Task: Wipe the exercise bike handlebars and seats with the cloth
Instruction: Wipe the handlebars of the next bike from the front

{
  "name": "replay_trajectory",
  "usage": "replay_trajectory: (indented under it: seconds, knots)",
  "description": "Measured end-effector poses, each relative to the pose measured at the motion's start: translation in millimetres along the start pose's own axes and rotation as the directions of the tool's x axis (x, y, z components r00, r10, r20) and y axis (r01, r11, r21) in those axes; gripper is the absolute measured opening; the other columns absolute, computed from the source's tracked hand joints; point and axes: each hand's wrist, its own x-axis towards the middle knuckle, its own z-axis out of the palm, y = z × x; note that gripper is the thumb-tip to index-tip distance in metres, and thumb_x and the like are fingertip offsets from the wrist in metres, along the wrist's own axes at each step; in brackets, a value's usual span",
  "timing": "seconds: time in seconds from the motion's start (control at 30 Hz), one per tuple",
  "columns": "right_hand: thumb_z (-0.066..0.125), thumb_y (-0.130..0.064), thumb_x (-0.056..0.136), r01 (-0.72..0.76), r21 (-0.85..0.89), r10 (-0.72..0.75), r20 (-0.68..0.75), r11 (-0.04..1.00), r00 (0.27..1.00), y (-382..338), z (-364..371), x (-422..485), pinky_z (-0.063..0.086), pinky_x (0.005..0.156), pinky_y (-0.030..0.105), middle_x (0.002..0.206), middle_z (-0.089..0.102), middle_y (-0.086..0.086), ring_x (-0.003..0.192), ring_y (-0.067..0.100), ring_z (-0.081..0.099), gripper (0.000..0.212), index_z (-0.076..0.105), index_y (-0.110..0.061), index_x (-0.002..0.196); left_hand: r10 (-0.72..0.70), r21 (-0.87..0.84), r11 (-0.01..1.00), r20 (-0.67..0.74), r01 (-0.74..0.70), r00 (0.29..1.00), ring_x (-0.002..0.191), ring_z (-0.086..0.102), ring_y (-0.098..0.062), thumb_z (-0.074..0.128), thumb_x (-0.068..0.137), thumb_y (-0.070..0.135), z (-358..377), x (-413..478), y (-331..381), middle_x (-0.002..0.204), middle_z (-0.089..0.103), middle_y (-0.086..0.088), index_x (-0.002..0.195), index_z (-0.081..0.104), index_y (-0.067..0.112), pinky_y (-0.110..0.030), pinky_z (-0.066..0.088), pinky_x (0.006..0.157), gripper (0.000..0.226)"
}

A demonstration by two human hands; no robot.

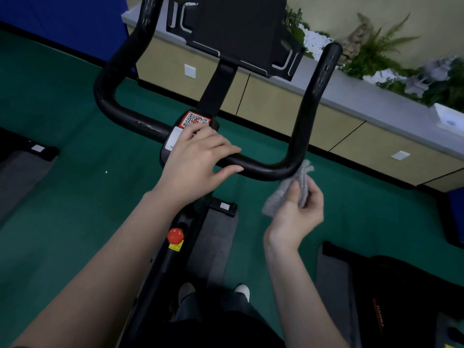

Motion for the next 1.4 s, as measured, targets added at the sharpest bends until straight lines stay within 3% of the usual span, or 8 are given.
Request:
replay_trajectory:
  seconds: [0.2,0.4,0.57,0.73,0.83,0.97,1.13,1.4]
  knots:
    - [0.062,0.006,0.083,0.498,-0.236,-0.459,0.203,0.834,0.865,-0.7,-2.7,2.2,0.044,0.092,0.02,0.101,0.062,0.008,0.099,0.024,0.058,0.018,0.07,0.003,0.099,0.005,0.008,1.0,-0.025,-0.005,1.0,0.095,0.061,-0.016,0.058,0.087,0.049,2.9,-0.3,-0.4,0.095,0.069,0.008,0.107,0.072,0.02,-0.033,0.029,0.104,0.037]
    - [0.065,0.009,0.081,0.703,-0.286,-0.553,0.454,0.652,0.698,-4.7,-6.3,4.3,0.038,0.089,0.009,0.095,0.065,0.012,0.094,0.021,0.053,0.018,0.072,0.002,0.096,0.016,0.019,1.0,-0.031,-0.015,0.999,0.095,0.06,-0.018,0.058,0.087,0.049,3.9,-1.1,-1.0,0.096,0.069,0.007,0.107,0.071,0.02,-0.034,0.03,0.102,0.037]
    - [0.063,0.01,0.081,0.703,-0.354,-0.54,0.46,0.617,0.705,-15.1,-6.6,20.0,0.035,0.087,0.004,0.094,0.066,0.015,0.092,0.029,0.056,0.018,0.072,0.002,0.095,0.016,0.013,1.0,-0.038,-0.015,0.999,0.095,0.061,-0.018,0.059,0.087,0.048,3.9,-1.6,-1.6,0.096,0.07,0.007,0.107,0.072,0.019,-0.034,0.03,0.102,0.037]
    - [0.063,0.01,0.081,0.82,-0.292,-0.453,0.718,0.492,0.528,-29.1,-0.4,16.1,0.033,0.087,0.004,0.093,0.069,0.01,0.092,0.023,0.054,0.018,0.072,0.001,0.093,0.017,0.016,1.0,-0.032,-0.016,0.999,0.096,0.061,-0.017,0.058,0.087,0.049,4.1,-1.8,-1.5,0.096,0.07,0.007,0.107,0.072,0.02,-0.034,0.03,0.101,0.038]
    - [0.061,0.006,0.084,0.839,-0.349,-0.331,0.801,0.417,0.498,-51.0,2.3,39.1,0.03,0.076,0.01,0.091,0.07,0.01,0.091,0.029,0.056,0.015,0.072,-0.002,0.091,0.005,0.01,1.0,-0.043,-0.004,0.999,0.096,0.061,-0.017,0.058,0.087,0.049,3.4,-1.7,-1.1,0.096,0.07,0.007,0.107,0.072,0.02,-0.034,0.031,0.101,0.038]
    - [0.054,-0.005,0.089,0.793,-0.428,-0.006,0.879,0.433,0.477,-68.3,36.1,51.9,0.038,0.075,0.018,0.091,0.069,0.006,0.092,0.023,0.061,0.019,0.071,-0.013,0.088,-0.002,0.01,1.0,-0.034,0.003,0.999,0.096,0.061,-0.017,0.059,0.087,0.049,2.9,-1.7,-0.3,0.096,0.07,0.007,0.106,0.072,0.02,-0.033,0.031,0.102,0.037]
    - [0.054,-0.014,0.093,0.798,-0.434,0.319,0.893,0.419,0.318,-78.4,67.7,64.8,0.047,0.076,0.024,0.093,0.068,0.005,0.091,0.019,0.062,0.015,0.069,-0.016,0.091,0.001,0.006,1.0,-0.022,0.0,1.0,0.097,0.06,-0.018,0.061,0.087,0.047,0.9,-1.6,-0.5,0.097,0.07,0.006,0.106,0.071,0.019,-0.033,0.03,0.103,0.035]
    - [0.052,-0.014,0.092,0.897,-0.338,0.273,0.926,0.285,0.262,-80.2,52.3,81.5,0.04,0.075,0.024,0.091,0.061,0.005,0.088,0.019,0.054,0.016,0.067,-0.018,0.095,-0.002,0.005,1.0,-0.03,0.003,1.0,0.096,0.061,-0.017,0.061,0.086,0.047,0.2,-2.1,-0.3,0.097,0.07,0.007,0.106,0.072,0.019,-0.031,0.028,0.102,0.036]
